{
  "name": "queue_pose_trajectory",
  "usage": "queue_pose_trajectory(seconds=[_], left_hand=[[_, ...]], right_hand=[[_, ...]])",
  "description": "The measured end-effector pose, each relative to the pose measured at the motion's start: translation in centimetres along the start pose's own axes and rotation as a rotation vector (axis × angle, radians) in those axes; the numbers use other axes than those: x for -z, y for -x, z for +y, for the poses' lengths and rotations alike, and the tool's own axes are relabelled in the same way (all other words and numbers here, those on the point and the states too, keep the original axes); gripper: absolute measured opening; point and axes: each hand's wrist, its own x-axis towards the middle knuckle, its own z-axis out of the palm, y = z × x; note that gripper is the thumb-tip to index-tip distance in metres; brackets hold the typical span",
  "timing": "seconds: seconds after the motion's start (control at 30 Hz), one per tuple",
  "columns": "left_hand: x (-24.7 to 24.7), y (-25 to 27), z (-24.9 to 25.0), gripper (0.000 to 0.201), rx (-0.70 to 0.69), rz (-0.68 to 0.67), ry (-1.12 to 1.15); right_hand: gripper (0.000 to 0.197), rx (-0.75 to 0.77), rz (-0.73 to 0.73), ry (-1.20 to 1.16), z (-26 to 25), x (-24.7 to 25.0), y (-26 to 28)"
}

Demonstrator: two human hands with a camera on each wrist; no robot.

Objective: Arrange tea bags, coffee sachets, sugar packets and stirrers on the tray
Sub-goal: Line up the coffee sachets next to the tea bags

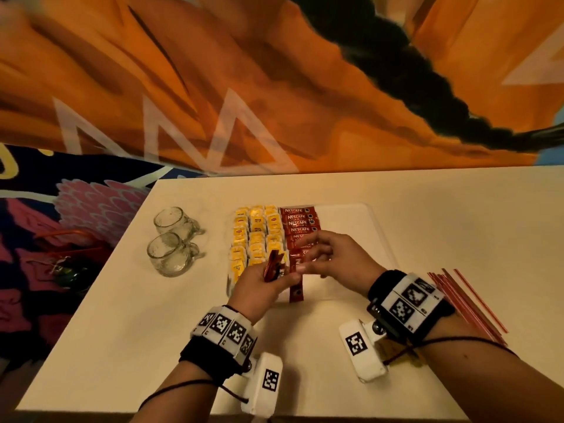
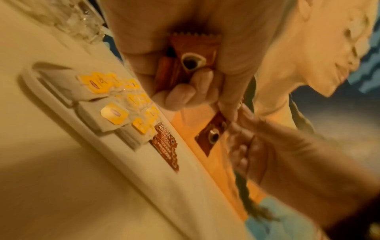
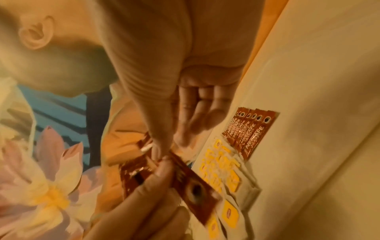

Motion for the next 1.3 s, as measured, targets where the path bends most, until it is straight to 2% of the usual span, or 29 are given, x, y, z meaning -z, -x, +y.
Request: queue_pose_trajectory(seconds=[0.13,0.23,0.33,0.43,0.5,0.73,0.8,0.9,0.97,1.03,1.13,1.2,1.3], left_hand=[[1.1,-1.1,0.6,0.018,0.108,0.179,0.287],[1.2,-1.3,0.4,0.025,0.139,0.161,0.319],[1.5,-1.6,0.2,0.022,0.134,0.148,0.322],[2.2,-2.4,0.0,0.022,0.113,0.202,0.344],[2.7,-2.8,-0.2,0.021,0.115,0.222,0.33],[2.9,-4.4,-0.5,0.018,0.164,0.193,0.334],[2.8,-5.0,-0.5,0.022,0.183,0.186,0.369],[2.7,-5.7,-0.1,0.015,0.155,0.1,0.377],[2.9,-6.2,0.1,0.012,0.156,0.064,0.36],[3.5,-7.0,-0.3,0.009,0.173,0.084,0.384],[4.5,-7.7,-1.3,0.011,0.231,0.108,0.495],[4.9,-7.8,-2.2,0.018,0.235,0.066,0.533],[5.3,-7.5,-2.9,0.021,0.208,0.019,0.458]], right_hand=[[0.016,-0.06,-0.012,0.019,0.3,-1.2,-0.3],[0.014,-0.056,-0.009,-0.032,0.8,-2.2,-0.8],[0.009,-0.069,0.031,-0.049,1.0,-2.3,-1.4],[0.002,-0.059,0.02,0.082,1.3,-2.1,-2.0],[0.005,-0.052,0.048,0.111,1.2,-2.0,-2.4],[0.004,-0.052,0.219,-0.194,0.6,-1.9,-4.4],[0.007,-0.092,0.273,-0.349,0.5,-1.5,-4.8],[0.009,-0.153,0.333,-0.506,0.8,-0.2,-5.3],[0.01,-0.198,0.393,-0.483,1.8,1.2,-5.6],[0.013,-0.279,0.433,-0.427,3.3,2.5,-5.5],[0.012,-0.42,0.44,-0.372,5.7,3.4,-4.8],[0.01,-0.478,0.444,-0.349,6.9,3.3,-4.5],[0.012,-0.532,0.469,-0.288,8.1,2.7,-4.7]])
